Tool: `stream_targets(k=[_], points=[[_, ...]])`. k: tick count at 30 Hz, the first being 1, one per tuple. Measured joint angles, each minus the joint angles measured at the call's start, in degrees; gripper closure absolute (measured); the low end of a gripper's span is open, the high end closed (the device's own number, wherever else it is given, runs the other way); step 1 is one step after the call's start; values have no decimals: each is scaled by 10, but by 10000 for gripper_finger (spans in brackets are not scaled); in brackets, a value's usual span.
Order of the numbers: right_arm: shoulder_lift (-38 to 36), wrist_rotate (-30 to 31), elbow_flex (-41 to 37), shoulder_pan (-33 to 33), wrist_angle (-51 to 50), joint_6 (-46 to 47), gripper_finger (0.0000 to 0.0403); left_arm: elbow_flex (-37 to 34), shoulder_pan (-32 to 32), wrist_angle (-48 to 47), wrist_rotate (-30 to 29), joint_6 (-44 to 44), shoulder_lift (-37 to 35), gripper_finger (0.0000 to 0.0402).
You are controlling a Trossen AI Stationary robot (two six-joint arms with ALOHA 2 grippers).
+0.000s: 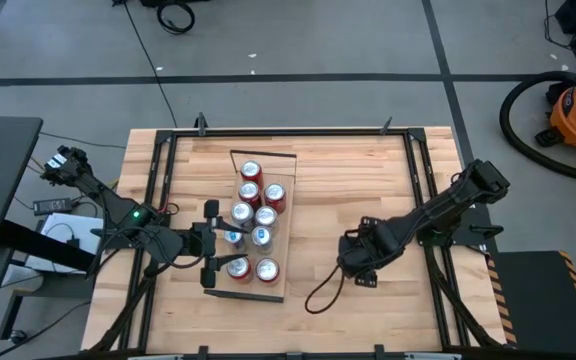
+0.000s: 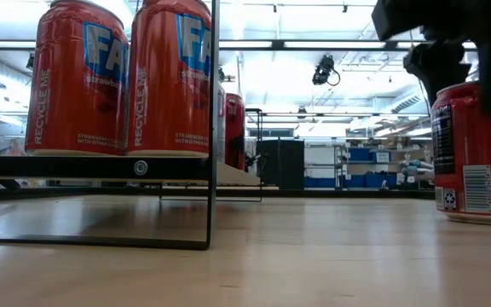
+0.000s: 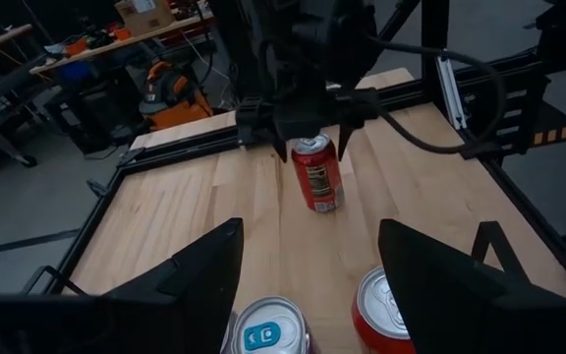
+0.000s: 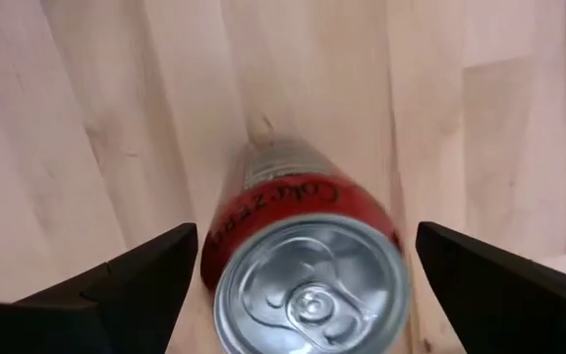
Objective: Place canned beverage on shelf
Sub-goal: Put the red black soda can on the shelf aligned with the red black soda can
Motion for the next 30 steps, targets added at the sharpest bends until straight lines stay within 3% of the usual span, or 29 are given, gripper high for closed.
stream_targets(k=[12,20,30], points=[[0,-5,-63,2,49,20,17,0,0,0,0,0,0,153],[0,-4,-64,-8,55,6,86,0,0,0,0,0,0,153],[1,35,-50,-127,74,-122,73,0,2,10,0,22,0,153]])
